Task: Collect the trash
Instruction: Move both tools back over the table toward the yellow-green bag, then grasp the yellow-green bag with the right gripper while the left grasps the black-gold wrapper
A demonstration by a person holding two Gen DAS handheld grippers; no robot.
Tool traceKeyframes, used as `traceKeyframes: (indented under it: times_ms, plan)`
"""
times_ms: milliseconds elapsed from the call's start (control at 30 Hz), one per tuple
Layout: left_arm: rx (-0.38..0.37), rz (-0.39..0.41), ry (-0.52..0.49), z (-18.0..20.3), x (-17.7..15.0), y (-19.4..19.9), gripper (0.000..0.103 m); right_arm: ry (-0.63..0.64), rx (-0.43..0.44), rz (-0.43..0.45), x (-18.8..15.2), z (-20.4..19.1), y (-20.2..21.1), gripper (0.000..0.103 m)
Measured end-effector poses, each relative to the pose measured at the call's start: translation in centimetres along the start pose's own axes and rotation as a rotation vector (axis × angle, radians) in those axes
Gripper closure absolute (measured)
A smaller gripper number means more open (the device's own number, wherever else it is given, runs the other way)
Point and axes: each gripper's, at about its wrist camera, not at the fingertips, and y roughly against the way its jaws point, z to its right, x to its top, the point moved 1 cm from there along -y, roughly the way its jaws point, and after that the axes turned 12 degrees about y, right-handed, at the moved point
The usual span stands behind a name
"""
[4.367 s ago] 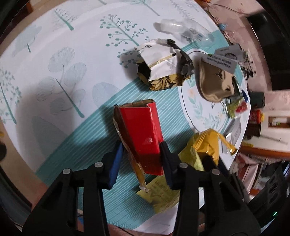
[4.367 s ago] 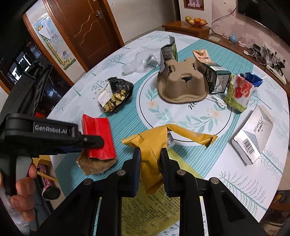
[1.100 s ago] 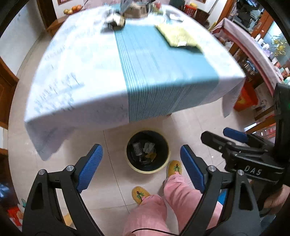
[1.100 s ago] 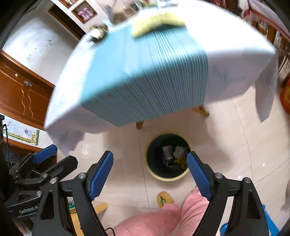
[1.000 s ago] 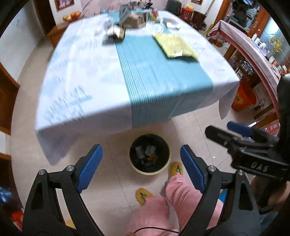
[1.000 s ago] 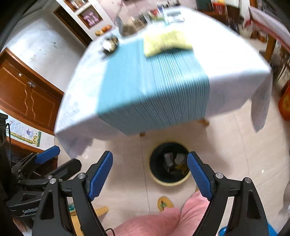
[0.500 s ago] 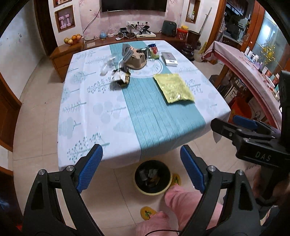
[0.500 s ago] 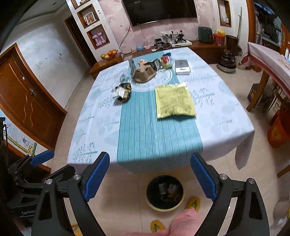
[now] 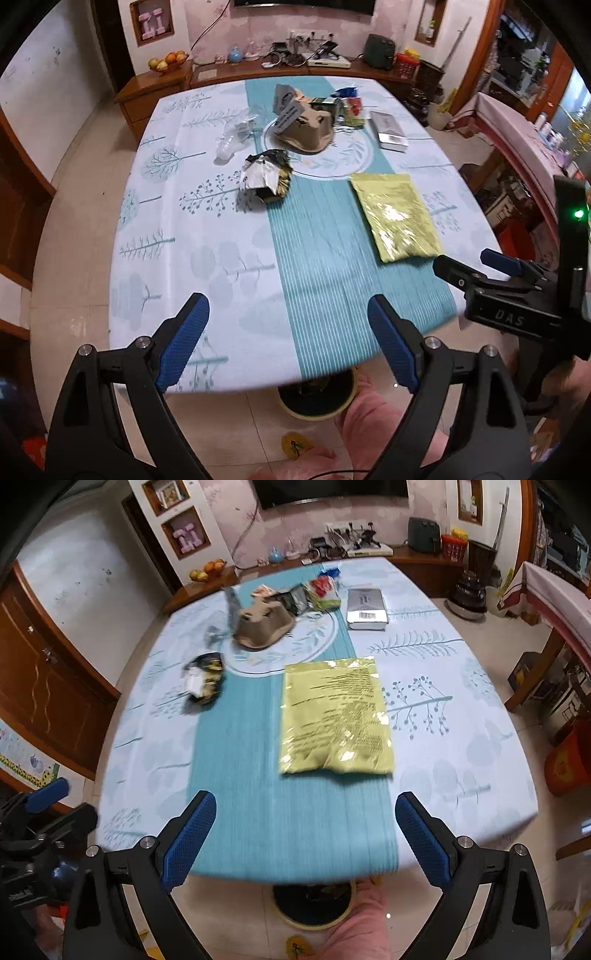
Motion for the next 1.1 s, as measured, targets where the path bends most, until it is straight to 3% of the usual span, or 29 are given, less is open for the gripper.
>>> traceKeyframes:
  times_ms: [367,567,700,800,867,933,1100]
  plan:
    - [0.07,-0.047,0.102,0.0,6.4,-7.5,0.017,0.046,0.004,-0.108,4.7,3.8,-10.7,0.004]
    - [0.087,-0.049,0.105,0.2,8.2,-9.7,0.017,0.087,-0.024,-0.156,4.6,3.4,-13.1,0.003]
    - [0.095,-0.048,0.108,0.3,9.2,-10.5,0.017,0.132,-0.089,-0.172,4.8,2.5,-13.7,0.007]
    - [0.101,-0.044,0.114,0.2,10.0,-11.1,0.016,0.171,-0.1,-0.142,5.0,1.9,-13.5,0.026]
    - [0.103,-0.046,0.119,0.0,10.5,-11.5,0.016,0.193,-0.085,-0.123,5.3,1.6,-13.2,0.054]
    - [0.1,-0.053,0.13,-0.1,11.0,-11.9,0.016,0.214,-0.054,-0.116,5.9,1.3,-13.2,0.071]
    - [0.085,-0.086,0.165,-0.6,12.2,-13.4,0.015,0.178,0.037,-0.12,7.6,2.2,-13.3,0.092]
